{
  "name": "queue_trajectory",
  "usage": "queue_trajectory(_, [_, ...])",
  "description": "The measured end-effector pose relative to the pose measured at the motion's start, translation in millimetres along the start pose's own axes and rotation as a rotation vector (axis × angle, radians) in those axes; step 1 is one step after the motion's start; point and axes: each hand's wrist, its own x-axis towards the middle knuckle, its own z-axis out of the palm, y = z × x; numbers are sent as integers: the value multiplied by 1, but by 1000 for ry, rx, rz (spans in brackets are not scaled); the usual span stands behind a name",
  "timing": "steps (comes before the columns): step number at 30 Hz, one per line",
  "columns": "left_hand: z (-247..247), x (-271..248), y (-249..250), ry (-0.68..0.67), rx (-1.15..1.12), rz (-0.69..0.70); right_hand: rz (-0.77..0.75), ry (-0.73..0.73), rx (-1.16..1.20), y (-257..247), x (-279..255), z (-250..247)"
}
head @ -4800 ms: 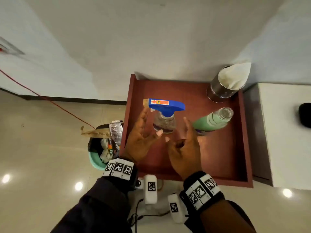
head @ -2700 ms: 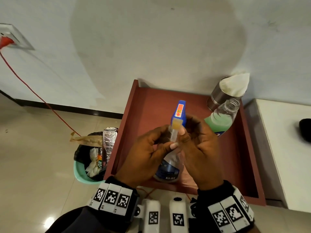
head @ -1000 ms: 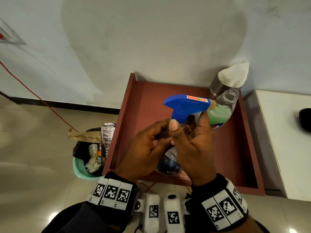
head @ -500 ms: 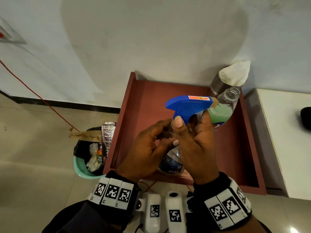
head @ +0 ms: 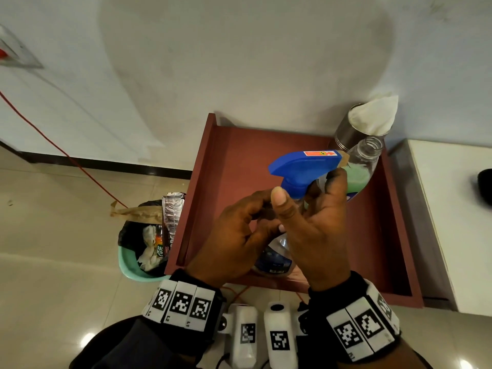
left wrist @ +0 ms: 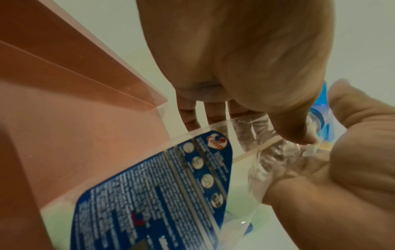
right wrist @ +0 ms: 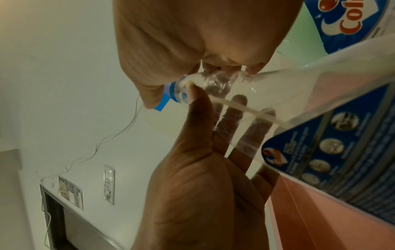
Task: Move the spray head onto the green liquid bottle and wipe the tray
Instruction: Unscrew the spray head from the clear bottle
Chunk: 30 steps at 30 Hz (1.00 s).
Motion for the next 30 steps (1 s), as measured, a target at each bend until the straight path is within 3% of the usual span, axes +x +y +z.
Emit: queue_trajectory(30, [-4,1,0,19,-42,-38,32,-45,22,-4,3,-7])
